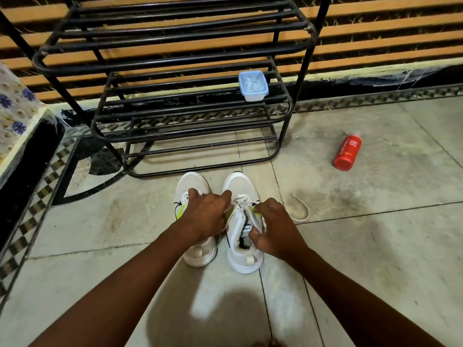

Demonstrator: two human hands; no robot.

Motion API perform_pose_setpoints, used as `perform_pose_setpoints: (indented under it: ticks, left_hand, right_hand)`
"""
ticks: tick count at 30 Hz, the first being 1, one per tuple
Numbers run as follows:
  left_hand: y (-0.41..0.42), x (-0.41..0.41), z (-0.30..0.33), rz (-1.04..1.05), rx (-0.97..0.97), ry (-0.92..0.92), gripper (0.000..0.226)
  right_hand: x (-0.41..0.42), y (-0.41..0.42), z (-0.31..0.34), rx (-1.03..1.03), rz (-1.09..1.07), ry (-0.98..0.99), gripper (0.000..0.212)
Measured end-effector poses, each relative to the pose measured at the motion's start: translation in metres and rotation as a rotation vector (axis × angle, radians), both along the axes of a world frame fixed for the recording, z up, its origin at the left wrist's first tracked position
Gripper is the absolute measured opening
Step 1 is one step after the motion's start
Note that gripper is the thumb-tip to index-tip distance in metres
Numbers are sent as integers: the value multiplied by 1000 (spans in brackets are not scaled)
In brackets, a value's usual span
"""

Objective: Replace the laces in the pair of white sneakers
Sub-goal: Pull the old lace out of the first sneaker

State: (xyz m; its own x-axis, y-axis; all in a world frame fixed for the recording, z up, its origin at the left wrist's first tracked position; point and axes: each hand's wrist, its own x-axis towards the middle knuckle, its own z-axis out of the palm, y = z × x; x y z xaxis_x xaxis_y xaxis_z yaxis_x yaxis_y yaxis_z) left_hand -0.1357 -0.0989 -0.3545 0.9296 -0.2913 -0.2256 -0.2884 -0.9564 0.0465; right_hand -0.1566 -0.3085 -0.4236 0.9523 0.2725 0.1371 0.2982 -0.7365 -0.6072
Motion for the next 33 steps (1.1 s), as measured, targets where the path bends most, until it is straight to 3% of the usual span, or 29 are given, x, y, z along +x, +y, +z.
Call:
perform_pose_setpoints:
  ticks: [4, 8, 16, 20, 24, 26, 30, 33]
  left_hand:
    - [-6, 8, -8, 73, -212, -1, 19]
    - [-16, 23, -18, 107, -331, 18, 30]
    - [-39, 26, -27, -35, -7, -103, 28]
    - [-42, 29, -25, -110, 125, -124, 25]
    - [-42, 29, -23, -178, 183, -120, 33]
    - [-44, 27, -23, -174, 195, -100, 34]
    - [-46, 26, -30, -27, 89, -92, 33]
    - [-37, 31, -29, 345, -210, -102, 27]
  right_hand:
    - [2, 7, 0, -24, -8, -10, 47]
    - [6, 13, 5, -67, -11, -52, 33]
    - [-1, 15, -8, -83, -69, -50, 19]
    - [-3, 14, -10, -47, -100, -37, 20]
    - [-9, 18, -8, -16, -119, 31, 35]
    - [-9, 21, -6, -12, -135, 40, 30]
    - [-11, 25, -2, -33, -166, 44, 30]
    - [-14, 26, 1, -55, -182, 63, 34]
